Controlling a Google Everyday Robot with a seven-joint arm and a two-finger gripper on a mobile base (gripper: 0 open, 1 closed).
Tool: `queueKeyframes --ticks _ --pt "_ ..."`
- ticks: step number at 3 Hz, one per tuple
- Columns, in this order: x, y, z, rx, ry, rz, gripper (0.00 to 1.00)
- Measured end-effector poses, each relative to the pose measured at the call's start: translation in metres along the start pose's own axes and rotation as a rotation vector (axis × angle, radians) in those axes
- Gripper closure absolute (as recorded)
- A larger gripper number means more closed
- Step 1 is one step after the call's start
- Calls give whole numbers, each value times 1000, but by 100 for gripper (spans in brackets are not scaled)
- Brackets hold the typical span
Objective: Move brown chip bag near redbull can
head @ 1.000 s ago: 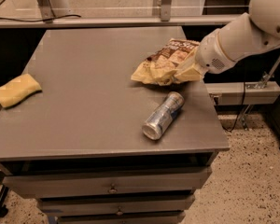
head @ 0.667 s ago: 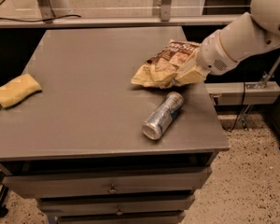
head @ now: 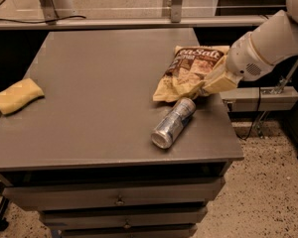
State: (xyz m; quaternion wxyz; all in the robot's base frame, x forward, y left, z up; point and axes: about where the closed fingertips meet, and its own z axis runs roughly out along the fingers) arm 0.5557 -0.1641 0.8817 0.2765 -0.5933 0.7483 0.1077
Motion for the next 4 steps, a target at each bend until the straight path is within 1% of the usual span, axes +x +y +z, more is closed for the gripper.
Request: queueKeyframes --ticks 1,2,4 --pt "22 -2 -13 28 27 24 100" --pt "34 -3 -16 43 34 46 85" --pt "39 -3 -9 57 12 60 38"
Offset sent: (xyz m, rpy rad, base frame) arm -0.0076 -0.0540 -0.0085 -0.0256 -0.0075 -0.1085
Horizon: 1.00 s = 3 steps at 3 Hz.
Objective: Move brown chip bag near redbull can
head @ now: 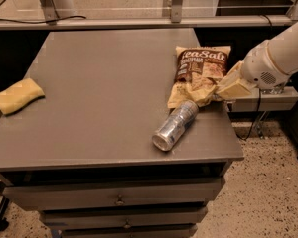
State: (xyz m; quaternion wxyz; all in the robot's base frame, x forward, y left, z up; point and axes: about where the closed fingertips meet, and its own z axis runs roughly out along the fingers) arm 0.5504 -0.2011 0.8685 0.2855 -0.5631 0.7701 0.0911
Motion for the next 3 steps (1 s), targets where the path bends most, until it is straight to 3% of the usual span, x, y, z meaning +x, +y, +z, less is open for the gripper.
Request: queueKeyframes --ticks 1,2,3 --pt "1 1 2 3 -8 1 14" --pt "1 2 3 4 -12 0 0" --pt "1 2 3 5 -12 0 0"
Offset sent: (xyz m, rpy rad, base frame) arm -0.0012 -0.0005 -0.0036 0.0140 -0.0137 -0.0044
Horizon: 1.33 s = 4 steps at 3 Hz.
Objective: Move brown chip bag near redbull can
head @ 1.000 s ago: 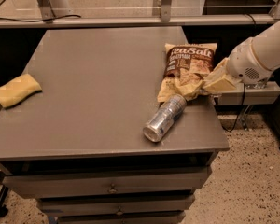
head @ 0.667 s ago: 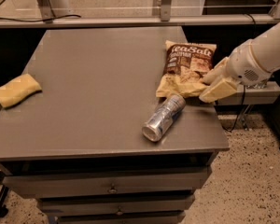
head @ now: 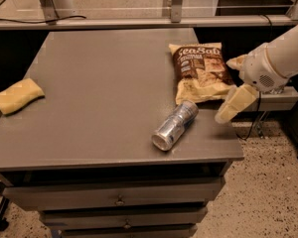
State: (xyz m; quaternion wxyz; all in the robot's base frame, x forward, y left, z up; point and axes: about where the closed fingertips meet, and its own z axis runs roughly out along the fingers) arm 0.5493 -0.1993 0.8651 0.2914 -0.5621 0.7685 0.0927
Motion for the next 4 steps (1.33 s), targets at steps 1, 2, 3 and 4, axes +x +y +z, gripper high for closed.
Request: queueKeyframes --ticks 1,2,3,4 --pt "-4 0 -2 14 -6 -7 0" --pt "-10 -5 -12 93 -19 -15 0" --pt "-26 -6 -52 278 -34 -83 0" --pt "-35 -14 -121 535 -3 -106 0"
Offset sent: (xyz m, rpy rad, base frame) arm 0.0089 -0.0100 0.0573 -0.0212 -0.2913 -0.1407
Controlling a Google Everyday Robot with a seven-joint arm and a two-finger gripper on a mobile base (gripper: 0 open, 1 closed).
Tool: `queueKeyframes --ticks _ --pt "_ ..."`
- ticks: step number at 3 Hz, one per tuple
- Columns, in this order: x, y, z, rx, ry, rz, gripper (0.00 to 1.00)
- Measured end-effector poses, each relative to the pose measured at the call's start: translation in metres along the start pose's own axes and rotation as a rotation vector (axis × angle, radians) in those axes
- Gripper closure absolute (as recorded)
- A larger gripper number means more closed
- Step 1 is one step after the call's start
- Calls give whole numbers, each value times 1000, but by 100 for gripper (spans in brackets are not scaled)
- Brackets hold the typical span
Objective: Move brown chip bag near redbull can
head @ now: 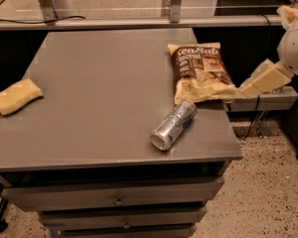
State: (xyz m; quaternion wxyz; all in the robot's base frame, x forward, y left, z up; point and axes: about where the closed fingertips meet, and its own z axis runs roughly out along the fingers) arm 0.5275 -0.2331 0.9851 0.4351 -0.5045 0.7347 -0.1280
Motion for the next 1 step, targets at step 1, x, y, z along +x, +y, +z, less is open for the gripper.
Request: queueKeyframes --ticks 1 --pt "-15 -26 -11 107 -28 -12 0"
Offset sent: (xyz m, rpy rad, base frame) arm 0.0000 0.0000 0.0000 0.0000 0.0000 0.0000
